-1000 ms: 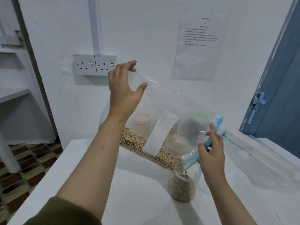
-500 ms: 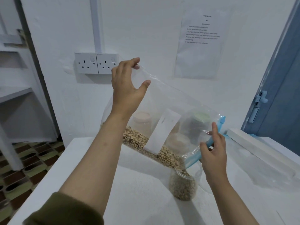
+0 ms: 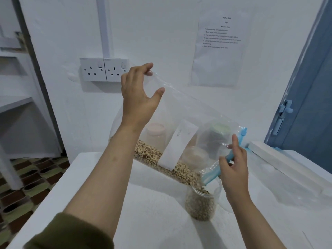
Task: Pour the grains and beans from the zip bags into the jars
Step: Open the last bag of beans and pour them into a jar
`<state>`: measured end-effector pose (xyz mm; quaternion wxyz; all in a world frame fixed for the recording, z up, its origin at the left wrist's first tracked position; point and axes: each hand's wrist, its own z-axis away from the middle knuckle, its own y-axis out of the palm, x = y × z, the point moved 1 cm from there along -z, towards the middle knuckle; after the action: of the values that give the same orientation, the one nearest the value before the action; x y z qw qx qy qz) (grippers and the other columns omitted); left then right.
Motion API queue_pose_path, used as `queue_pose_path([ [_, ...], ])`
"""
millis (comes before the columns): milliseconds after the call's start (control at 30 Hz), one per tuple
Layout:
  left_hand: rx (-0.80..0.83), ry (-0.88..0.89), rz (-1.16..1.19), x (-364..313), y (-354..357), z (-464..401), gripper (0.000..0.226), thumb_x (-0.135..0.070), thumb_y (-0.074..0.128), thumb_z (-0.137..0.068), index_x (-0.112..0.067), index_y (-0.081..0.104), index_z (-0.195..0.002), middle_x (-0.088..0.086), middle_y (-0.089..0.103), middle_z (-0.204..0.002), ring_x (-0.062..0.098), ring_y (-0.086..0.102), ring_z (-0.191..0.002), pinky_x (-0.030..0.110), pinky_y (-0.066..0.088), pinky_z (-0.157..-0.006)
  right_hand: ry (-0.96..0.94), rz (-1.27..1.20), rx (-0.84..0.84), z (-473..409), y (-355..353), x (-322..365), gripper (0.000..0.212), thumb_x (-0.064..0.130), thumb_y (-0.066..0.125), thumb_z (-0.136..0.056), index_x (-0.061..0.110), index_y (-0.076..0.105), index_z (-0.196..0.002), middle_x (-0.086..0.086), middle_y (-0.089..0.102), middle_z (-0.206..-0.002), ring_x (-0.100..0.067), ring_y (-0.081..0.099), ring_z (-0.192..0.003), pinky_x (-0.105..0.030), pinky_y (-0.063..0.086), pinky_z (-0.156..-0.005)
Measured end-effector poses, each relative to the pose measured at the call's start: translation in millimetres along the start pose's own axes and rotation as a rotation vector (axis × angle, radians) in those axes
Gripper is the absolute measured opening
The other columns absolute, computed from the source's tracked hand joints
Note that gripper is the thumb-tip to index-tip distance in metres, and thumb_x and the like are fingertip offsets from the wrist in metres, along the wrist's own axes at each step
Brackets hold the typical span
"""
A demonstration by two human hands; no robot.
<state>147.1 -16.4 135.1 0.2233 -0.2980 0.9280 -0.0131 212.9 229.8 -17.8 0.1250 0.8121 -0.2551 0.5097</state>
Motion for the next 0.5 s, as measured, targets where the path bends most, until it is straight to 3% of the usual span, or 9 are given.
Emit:
queue_pose_path([
  [167,0.0,0.004,0.005,-3.5,0.9,-1.9,0.057,-0.026,0.073,-0.082,-0.017,0.052,-0.135,-0.007,0.055,-0.117,0.017,0.041,-0.118,0.041,0.041,-0.103,0.004,0.008,0.002,-2.2,-1.6,1.0,0.07,0.001,0.05,-0.098,0.041,0.031,-0.153,0.029,0.045,-0.102,0.002,0.048,-0.074,-0.055,0.055,-0.082],
  [500,0.002,0.007,0.001,-5.5,0.5,-2.8,0.057,-0.027,0.072,-0.082,-0.016,0.053,-0.135,-0.004,0.057,-0.116,0.017,0.041,-0.117,0.041,0.04,-0.104,-0.015,0.016,0.006,-1.9,-2.5,2.8,0.069,0.0,0.049,-0.099,0.037,0.031,-0.154,0.017,0.045,-0.11,0.004,0.049,-0.077,-0.054,0.055,-0.084],
])
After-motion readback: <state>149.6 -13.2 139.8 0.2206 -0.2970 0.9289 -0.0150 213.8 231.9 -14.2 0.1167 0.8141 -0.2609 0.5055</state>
